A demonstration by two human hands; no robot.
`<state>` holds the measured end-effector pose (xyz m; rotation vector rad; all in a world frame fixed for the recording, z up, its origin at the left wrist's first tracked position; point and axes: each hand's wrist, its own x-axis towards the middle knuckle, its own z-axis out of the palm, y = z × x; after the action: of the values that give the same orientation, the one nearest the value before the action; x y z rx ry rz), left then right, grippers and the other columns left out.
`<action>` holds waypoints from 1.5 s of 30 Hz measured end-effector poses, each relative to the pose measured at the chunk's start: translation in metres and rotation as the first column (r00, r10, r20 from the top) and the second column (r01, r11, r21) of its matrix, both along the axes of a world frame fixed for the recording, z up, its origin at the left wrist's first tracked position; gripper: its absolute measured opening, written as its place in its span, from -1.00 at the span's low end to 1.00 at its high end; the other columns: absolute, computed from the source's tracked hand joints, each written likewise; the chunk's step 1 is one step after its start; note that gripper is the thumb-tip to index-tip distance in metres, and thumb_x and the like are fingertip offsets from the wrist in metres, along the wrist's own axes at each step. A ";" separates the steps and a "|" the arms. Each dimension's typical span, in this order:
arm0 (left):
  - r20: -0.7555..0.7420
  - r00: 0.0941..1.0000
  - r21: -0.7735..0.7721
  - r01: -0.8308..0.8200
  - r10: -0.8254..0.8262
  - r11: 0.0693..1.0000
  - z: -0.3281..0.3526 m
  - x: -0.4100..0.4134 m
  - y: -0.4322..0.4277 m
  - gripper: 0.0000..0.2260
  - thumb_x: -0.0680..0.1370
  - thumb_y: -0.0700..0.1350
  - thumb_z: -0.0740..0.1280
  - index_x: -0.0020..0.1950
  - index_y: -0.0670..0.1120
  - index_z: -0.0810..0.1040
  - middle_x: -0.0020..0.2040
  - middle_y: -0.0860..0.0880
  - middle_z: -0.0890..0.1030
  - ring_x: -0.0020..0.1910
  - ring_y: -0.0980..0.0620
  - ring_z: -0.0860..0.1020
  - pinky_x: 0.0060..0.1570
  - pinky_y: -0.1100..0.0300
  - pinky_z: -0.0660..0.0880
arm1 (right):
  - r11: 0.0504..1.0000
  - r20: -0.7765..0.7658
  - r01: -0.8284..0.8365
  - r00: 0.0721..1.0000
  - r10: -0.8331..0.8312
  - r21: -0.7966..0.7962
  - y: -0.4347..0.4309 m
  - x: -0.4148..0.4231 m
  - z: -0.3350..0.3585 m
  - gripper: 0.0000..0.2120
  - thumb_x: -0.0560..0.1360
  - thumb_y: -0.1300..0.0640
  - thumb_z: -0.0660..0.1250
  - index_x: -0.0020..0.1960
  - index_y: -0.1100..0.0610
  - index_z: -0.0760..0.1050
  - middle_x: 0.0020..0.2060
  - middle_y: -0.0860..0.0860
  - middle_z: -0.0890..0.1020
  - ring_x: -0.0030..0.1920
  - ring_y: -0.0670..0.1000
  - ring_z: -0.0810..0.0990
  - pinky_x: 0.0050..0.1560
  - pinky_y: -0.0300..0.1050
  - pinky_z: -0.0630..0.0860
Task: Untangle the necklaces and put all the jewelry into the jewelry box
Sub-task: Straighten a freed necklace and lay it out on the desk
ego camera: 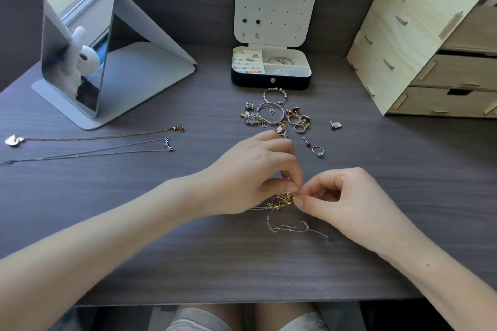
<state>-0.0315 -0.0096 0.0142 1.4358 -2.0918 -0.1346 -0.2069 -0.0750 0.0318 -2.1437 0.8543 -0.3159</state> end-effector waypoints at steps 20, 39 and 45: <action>0.275 0.937 -0.049 -0.208 0.213 0.977 -0.004 0.005 0.013 -0.88 0.32 -0.01 0.38 -0.18 0.02 0.64 -0.28 0.03 0.53 -0.32 -0.06 0.50 -0.33 0.14 0.42 | 0.971 -0.203 -0.011 0.978 -0.039 -0.238 -0.003 -0.008 -0.002 -0.89 0.38 0.00 0.37 -0.32 -0.07 0.52 -0.39 -0.25 0.56 -0.34 -0.25 0.46 -0.40 -0.36 0.24; 0.265 0.964 -0.082 0.001 0.021 0.997 0.000 0.013 -0.010 -0.77 0.54 0.00 0.17 -0.13 -0.07 0.57 -0.19 -0.04 0.50 -0.17 0.02 0.29 -0.17 0.15 0.27 | 0.959 -0.113 -0.148 0.986 0.123 -0.243 -0.004 0.005 -0.006 -0.83 0.36 -0.16 0.35 -0.06 -0.18 0.55 -0.31 -0.14 0.47 -0.22 -0.20 0.42 -0.28 -0.31 0.24; 0.212 0.977 -0.068 0.007 0.008 0.998 0.002 0.012 -0.012 -0.77 0.55 0.00 0.17 -0.11 -0.07 0.56 -0.18 -0.05 0.49 -0.17 0.01 0.30 -0.16 0.08 0.31 | 0.973 0.003 -0.075 0.997 0.078 -0.217 -0.005 0.010 -0.005 -0.78 0.40 0.02 0.40 -0.36 -0.13 0.43 -0.38 -0.34 0.48 -0.33 -0.18 0.41 -0.33 -0.34 0.24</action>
<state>-0.0199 -0.0212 0.0163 1.4640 -2.2426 0.0948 -0.1973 -0.0796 0.0273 -2.3677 0.7574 -0.3974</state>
